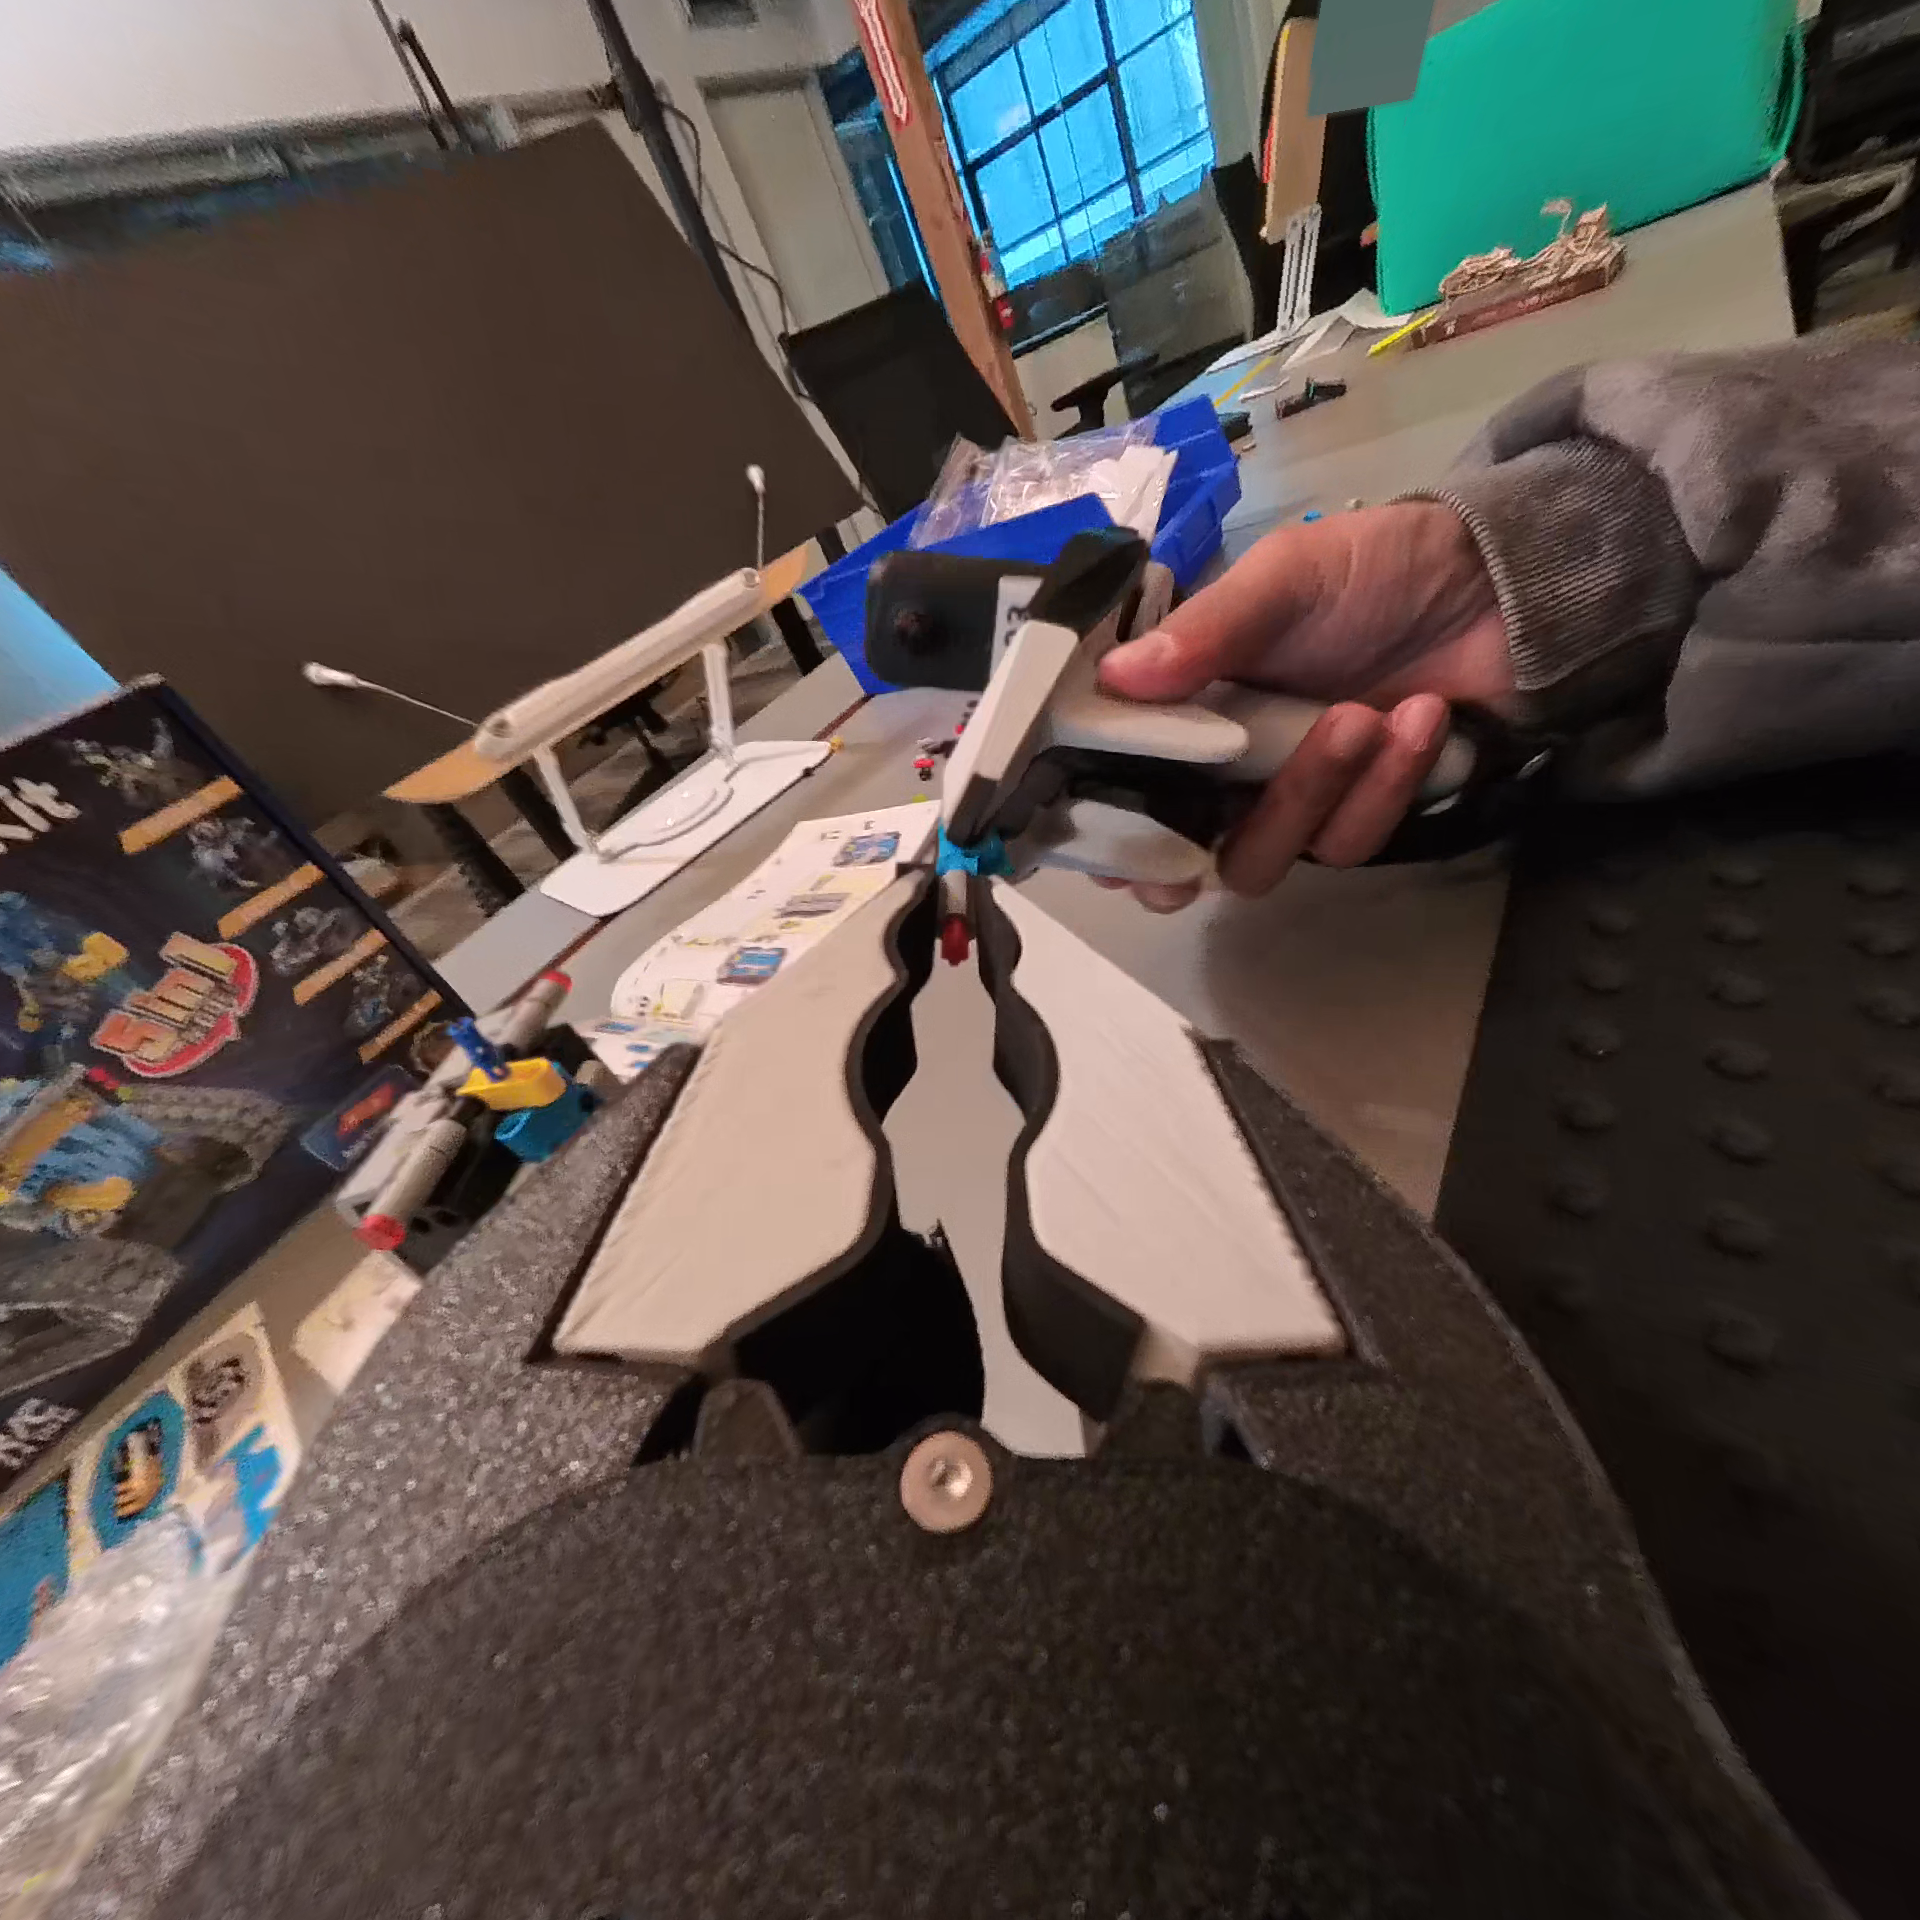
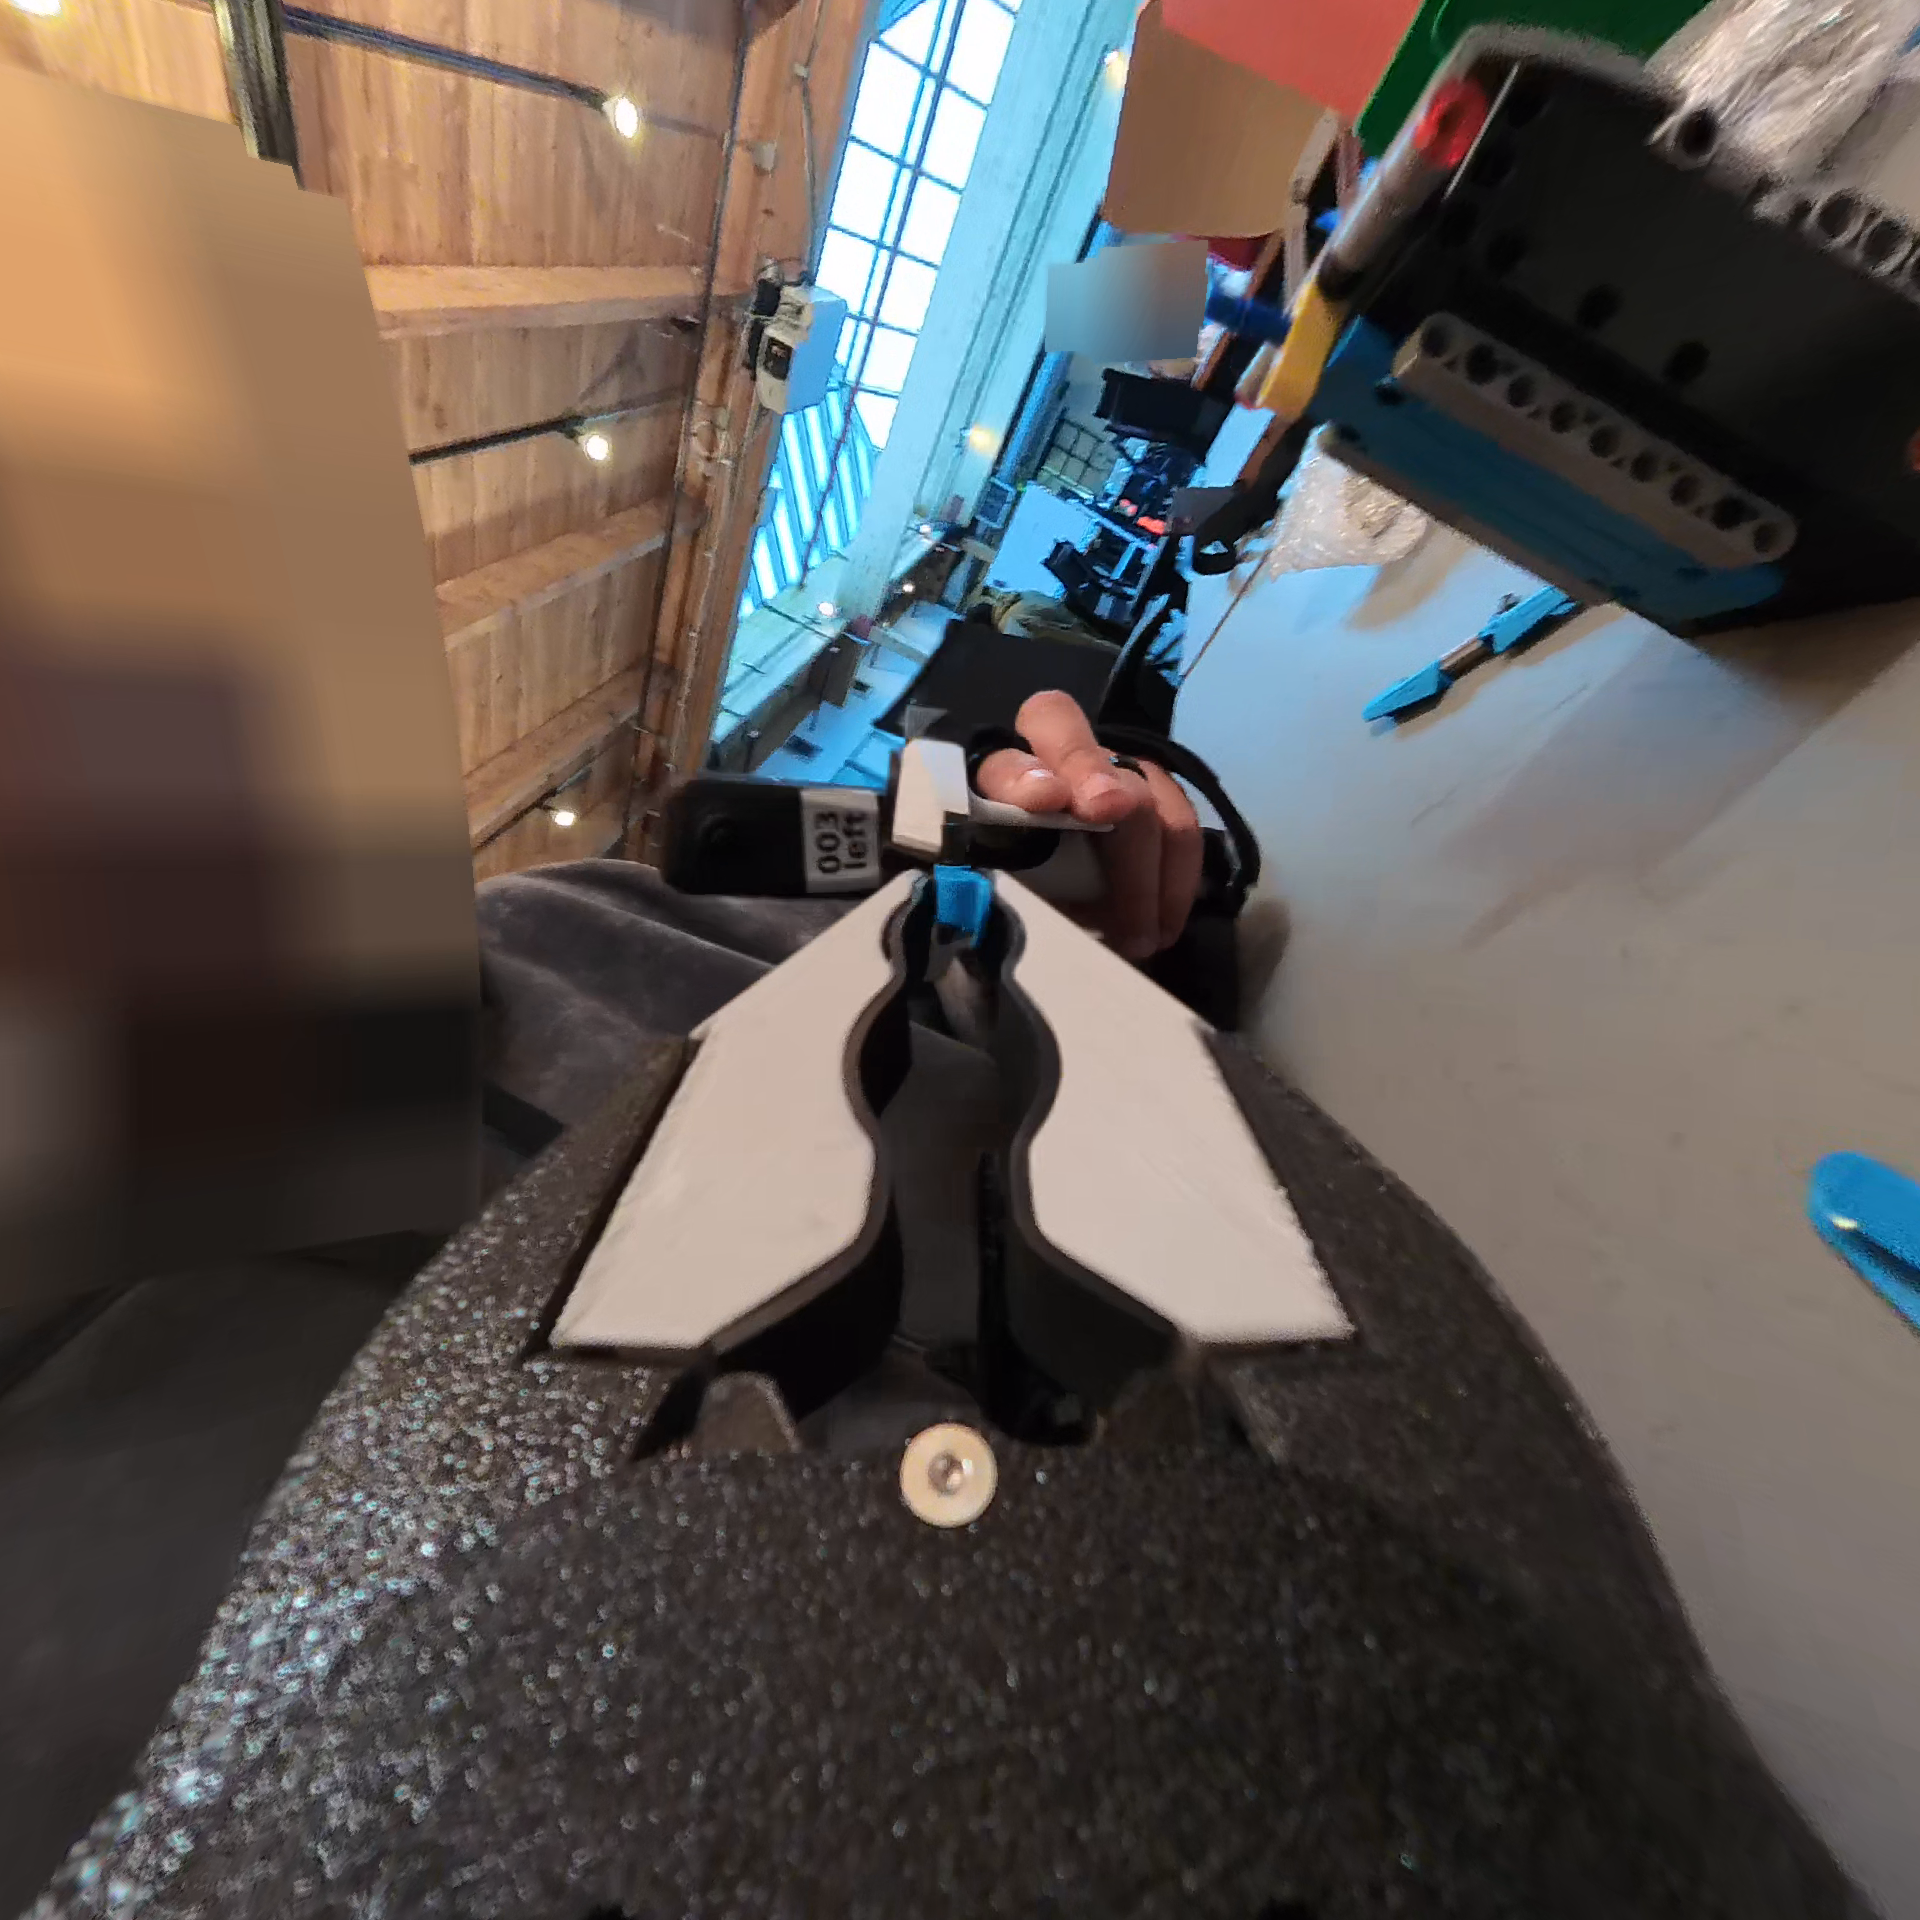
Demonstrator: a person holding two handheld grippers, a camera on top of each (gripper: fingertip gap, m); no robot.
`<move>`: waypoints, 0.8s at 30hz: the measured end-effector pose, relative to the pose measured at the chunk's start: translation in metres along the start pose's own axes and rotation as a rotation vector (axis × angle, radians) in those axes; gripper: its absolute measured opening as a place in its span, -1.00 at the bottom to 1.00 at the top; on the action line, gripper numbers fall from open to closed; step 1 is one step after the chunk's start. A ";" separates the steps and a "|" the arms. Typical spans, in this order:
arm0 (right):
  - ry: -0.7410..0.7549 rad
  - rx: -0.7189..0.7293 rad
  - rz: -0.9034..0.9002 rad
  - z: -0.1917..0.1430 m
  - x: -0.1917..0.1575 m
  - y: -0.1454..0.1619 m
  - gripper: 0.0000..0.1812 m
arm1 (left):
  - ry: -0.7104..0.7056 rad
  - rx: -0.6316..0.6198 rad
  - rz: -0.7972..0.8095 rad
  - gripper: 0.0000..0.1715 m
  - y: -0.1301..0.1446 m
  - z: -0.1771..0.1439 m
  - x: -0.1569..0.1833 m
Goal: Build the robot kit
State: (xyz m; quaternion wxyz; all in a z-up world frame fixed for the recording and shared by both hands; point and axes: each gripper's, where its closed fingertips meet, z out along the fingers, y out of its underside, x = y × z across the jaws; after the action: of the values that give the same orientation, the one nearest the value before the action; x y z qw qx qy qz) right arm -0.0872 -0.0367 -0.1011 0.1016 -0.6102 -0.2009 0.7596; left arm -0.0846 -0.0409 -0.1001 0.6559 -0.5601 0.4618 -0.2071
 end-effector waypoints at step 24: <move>0.063 0.088 -0.072 -0.029 0.004 -0.021 -0.54 | -0.042 0.028 -0.146 -0.92 0.005 -0.006 -0.024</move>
State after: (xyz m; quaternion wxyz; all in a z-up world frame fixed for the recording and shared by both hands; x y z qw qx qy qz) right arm -0.0620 -0.0109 -0.1008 0.1619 -0.6213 -0.1859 0.7438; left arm -0.1025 -0.0242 -0.0952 0.6563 -0.5874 0.4029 -0.2489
